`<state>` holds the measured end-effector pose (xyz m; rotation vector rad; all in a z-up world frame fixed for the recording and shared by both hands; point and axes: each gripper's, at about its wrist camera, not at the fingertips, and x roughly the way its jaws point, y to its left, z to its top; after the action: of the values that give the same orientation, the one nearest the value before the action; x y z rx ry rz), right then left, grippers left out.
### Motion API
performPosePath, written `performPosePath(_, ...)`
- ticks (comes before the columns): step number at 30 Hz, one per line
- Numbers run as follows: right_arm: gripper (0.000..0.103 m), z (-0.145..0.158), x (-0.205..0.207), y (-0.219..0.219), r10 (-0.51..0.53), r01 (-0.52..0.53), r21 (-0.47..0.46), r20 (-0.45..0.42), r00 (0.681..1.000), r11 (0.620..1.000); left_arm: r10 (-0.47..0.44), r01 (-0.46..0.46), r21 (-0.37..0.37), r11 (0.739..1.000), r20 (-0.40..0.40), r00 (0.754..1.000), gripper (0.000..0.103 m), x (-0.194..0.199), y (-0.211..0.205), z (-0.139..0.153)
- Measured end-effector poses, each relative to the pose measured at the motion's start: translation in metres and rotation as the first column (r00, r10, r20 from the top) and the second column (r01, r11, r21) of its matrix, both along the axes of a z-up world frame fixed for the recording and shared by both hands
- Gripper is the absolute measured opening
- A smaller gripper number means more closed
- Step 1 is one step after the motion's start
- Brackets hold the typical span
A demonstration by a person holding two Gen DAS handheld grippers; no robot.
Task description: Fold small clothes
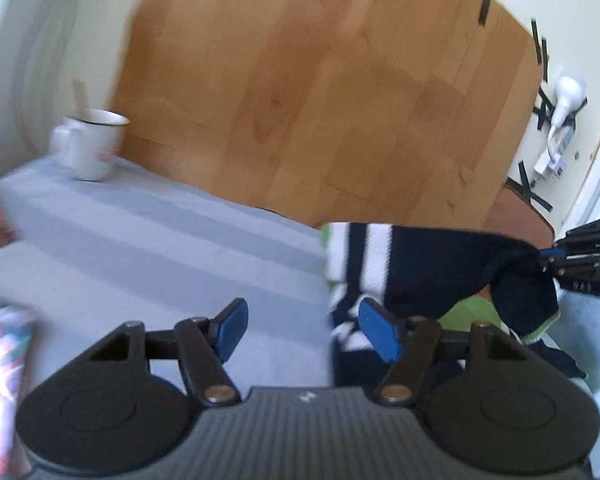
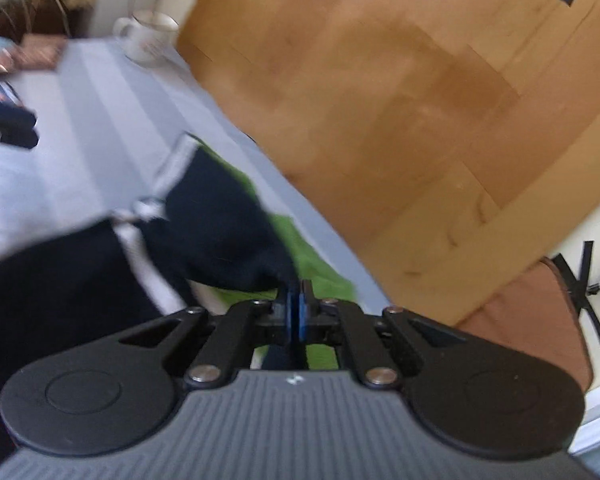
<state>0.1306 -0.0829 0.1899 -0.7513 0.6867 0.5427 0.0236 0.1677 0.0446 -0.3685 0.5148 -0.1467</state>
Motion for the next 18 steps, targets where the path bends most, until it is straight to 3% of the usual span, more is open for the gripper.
performPosePath(4,0.006,-0.013,0.027,-0.017,-0.033,0.033,-0.001,-0.015,0.999,0.999,-0.048,0.049,0.04,0.998,-0.034,0.998,0.079,0.073,-0.027,-0.004)
performPosePath(7,0.006,-0.022,0.042,-0.019,-0.046,0.047,0.02,-0.04,0.998,0.999,-0.076,0.081,0.051,0.995,-0.083,0.994,0.073,0.123,-0.043,-0.013)
performPosePath(8,0.006,-0.028,0.045,-0.014,-0.048,0.049,0.02,-0.047,0.998,0.999,-0.105,0.109,0.036,0.993,-0.098,0.99,0.047,0.139,-0.05,-0.017)
performPosePath(9,0.006,-0.032,0.05,-0.013,-0.051,0.053,0.019,-0.056,0.997,0.998,-0.138,0.142,0.029,0.989,-0.12,0.983,0.014,0.156,-0.056,-0.021)
performPosePath(10,0.006,-0.037,0.055,-0.016,-0.061,0.062,0.013,-0.066,0.996,0.998,-0.147,0.155,0.041,0.987,-0.142,0.979,0.01,0.173,-0.064,-0.022)
performPosePath(13,0.006,-0.052,0.072,-0.031,-0.131,0.13,-0.018,-0.105,0.986,0.991,-0.144,0.15,0.047,0.988,-0.113,0.983,0.011,0.21,-0.08,-0.015)
performPosePath(14,0.006,-0.058,0.077,-0.038,-0.163,0.161,-0.026,-0.122,0.979,0.987,-0.15,0.155,0.037,0.987,-0.115,0.982,0.016,0.217,-0.084,-0.014)
performPosePath(16,0.006,-0.067,0.085,-0.051,-0.218,0.216,-0.034,-0.15,0.964,0.976,-0.129,0.136,0.068,0.988,-0.103,0.986,0.029,0.221,-0.092,-0.013)
performPosePath(18,0.006,-0.073,0.089,-0.062,-0.252,0.251,-0.031,-0.179,0.951,0.968,-0.104,0.115,0.136,0.984,-0.084,0.991,0.058,0.214,-0.094,-0.014)
